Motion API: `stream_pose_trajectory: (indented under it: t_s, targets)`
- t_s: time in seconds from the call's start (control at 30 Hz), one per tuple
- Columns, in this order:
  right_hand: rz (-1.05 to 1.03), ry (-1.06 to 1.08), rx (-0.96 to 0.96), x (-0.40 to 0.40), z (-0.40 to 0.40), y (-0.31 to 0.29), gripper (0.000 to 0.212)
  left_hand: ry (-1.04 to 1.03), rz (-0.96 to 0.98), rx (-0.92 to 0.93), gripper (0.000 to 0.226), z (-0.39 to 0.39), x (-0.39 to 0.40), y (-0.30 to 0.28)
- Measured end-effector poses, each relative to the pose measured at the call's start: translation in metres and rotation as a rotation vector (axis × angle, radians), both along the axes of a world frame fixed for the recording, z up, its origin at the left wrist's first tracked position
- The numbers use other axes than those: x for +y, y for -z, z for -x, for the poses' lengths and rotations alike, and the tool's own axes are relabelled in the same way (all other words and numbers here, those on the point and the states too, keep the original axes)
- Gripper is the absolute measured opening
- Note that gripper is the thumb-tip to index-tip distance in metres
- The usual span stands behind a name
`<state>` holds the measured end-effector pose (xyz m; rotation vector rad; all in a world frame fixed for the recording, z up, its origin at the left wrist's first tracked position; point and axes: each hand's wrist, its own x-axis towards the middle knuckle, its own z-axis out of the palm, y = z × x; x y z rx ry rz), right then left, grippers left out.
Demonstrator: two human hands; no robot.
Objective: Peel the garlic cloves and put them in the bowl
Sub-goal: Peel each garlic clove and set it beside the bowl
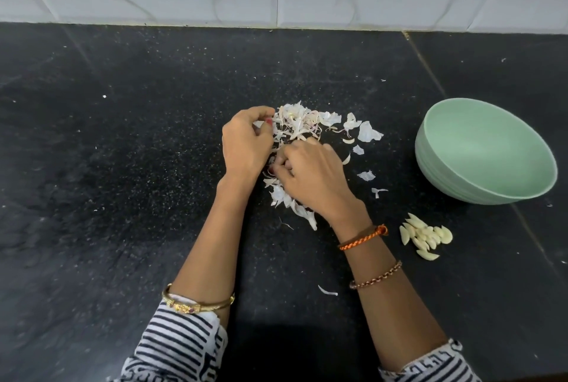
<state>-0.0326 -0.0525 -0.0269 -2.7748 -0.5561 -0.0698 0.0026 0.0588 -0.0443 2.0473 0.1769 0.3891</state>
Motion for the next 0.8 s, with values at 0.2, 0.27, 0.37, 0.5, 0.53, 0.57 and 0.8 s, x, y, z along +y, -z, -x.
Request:
stream_pose_trajectory:
  t_s: [0.2, 0.27, 0.37, 0.5, 0.53, 0.57, 0.8]
  targets:
    - [-0.79, 0.195, 0.051, -0.012, -0.012, 0.011, 0.015, 0.016, 0.063, -0.04, 0.017, 0.001, -0.003, -0.001]
    - [-0.94, 0.232, -0.013, -0.011, -0.015, 0.013, 0.018, 0.062, 0.162, -0.016, 0.014, 0.001, -0.006, -0.003]
    - [-1.071, 0.29, -0.034, -0.011, -0.017, 0.015, 0.015, 0.217, 0.295, 0.03, 0.011, 0.002, -0.011, -0.005]
    - [-1.25, 0.354, 0.008, -0.014, -0.019, 0.014, 0.016, 0.354, 0.334, 0.021, 0.018, 0.001, -0.012, -0.007]
    - [-1.279, 0.37, 0.009, -0.015, -0.019, 0.014, 0.015, 0.37, 0.344, 0.008, 0.016, 0.001, -0.011, -0.007]
    - [-1.299, 0.381, 0.008, -0.015, -0.019, 0.014, 0.013, 0.384, 0.355, -0.008, 0.015, 0.001, -0.01, -0.007]
    - [-1.327, 0.428, 0.057, -0.014, -0.018, 0.011, 0.009, 0.42, 0.243, -0.067, 0.015, 0.003, -0.005, -0.006]
